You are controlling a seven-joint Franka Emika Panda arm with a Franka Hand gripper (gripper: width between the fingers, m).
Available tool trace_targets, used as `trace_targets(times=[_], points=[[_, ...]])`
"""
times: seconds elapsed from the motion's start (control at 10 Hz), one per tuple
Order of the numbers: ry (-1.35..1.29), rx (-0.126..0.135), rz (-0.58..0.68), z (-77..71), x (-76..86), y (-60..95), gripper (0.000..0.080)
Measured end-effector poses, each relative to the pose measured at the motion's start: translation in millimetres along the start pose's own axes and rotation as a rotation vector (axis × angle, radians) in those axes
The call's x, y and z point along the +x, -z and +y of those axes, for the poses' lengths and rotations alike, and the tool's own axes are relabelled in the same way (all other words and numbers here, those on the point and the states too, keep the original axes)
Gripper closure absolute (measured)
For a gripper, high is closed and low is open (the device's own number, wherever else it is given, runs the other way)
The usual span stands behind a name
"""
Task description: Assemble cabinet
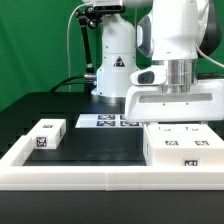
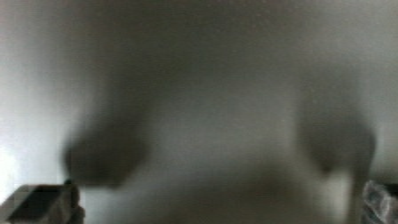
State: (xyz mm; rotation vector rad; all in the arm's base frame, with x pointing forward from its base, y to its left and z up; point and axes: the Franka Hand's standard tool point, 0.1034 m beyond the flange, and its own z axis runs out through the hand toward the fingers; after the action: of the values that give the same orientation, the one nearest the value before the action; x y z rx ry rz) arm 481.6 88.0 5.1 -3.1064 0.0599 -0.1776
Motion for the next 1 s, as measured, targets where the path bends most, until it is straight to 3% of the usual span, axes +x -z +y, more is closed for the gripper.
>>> trace_targets(times=[0.6, 0.7, 0.8, 0.9, 1.0], points=[[0.031, -0.002, 0.026, 12.6, 16.0, 2.8, 0.0022], [0.03, -0.002, 0.025, 12.9, 15.9, 2.7, 0.0221], [0.033, -0.001, 0.024, 11.3, 14.4, 2.3, 0.0368], [0.035, -0.001, 0.023, 10.3, 13.7, 1.9, 0.0368], [0.036, -0.001, 0.022, 10.1, 13.3, 1.5, 0.0545]])
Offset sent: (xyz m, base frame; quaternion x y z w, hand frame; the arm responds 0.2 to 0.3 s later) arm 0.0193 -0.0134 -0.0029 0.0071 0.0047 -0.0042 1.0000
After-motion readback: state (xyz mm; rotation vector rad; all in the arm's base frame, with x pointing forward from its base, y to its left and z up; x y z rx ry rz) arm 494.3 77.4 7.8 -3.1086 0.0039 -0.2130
